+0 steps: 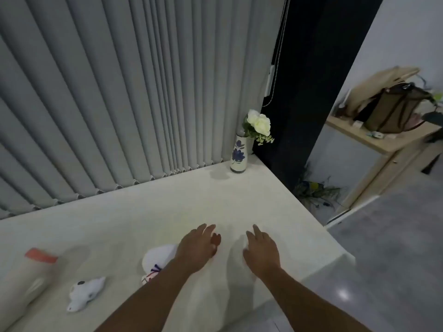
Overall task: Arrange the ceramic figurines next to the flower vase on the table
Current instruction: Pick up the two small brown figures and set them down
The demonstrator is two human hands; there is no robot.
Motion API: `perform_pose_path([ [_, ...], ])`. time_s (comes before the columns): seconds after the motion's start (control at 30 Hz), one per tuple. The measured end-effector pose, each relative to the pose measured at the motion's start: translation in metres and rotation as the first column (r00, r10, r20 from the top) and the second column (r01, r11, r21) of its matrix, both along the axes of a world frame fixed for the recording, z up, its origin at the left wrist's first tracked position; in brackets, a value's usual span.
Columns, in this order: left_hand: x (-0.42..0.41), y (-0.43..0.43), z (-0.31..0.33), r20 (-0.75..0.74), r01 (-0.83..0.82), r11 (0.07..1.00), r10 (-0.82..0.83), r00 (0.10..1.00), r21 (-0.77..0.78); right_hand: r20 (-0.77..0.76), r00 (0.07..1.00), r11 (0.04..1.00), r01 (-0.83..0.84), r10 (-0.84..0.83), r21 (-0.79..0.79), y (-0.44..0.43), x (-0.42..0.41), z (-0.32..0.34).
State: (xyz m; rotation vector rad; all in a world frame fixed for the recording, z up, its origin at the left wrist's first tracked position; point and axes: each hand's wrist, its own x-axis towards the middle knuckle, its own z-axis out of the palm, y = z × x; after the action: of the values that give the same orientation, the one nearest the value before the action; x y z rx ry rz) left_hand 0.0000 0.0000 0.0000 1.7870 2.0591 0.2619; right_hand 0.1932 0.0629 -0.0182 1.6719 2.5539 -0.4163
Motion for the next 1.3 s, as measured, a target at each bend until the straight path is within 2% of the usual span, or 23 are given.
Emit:
perform_pose_path([
  [0.07, 0.005, 0.002, -0.009, 0.012, -0.046, 0.999, 0.046, 0.999, -0.024, -0.019, 0.998, 0.998, 0.062, -0.063, -0.029, 0.001, 0.004, -0.011],
  [0.17, 0.016, 0.002, -0.029, 0.046, -0.119, 0.992, 0.121, 0.992, -0.052, -0.009, 0.999, 0.999, 0.054, -0.054, -0.005, 0.004, 0.01, -0.03],
  [0.37, 0.034, 0.0, -0.049, 0.072, -0.139, 0.989, 0.142, 0.987, -0.042, -0.04, 0.997, 0.997, 0.067, -0.066, 0.03, 0.013, 0.019, -0.047],
  [0.7, 0.042, 0.002, -0.054, 0.021, -0.17, 0.983, 0.172, 0.985, -0.075, -0.114, 0.991, 0.997, -0.07, 0.072, 0.014, 0.028, 0.044, -0.054],
  [0.87, 0.044, 0.011, -0.05, -0.031, -0.221, 0.972, 0.22, 0.975, -0.077, -0.285, 0.958, 0.996, -0.042, 0.018, -0.077, 0.035, 0.048, -0.039],
  [1.07, 0.053, 0.031, -0.042, 0.0, -0.253, 0.966, 0.254, 0.967, 0.05, -0.573, 0.816, 0.992, 0.002, -0.074, -0.126, 0.042, 0.047, -0.019],
  [1.2, 0.059, 0.052, -0.027, 0.16, -0.297, 0.942, 0.272, 0.949, 0.156, -0.636, 0.76, 0.981, 0.009, -0.132, -0.193, 0.057, 0.034, -0.01],
  [1.3, 0.06, 0.067, -0.018, 0.193, -0.297, 0.942, 0.266, 0.944, 0.158, -0.625, 0.764, 0.965, -0.011, -0.161, -0.262, 0.07, 0.022, -0.007],
])
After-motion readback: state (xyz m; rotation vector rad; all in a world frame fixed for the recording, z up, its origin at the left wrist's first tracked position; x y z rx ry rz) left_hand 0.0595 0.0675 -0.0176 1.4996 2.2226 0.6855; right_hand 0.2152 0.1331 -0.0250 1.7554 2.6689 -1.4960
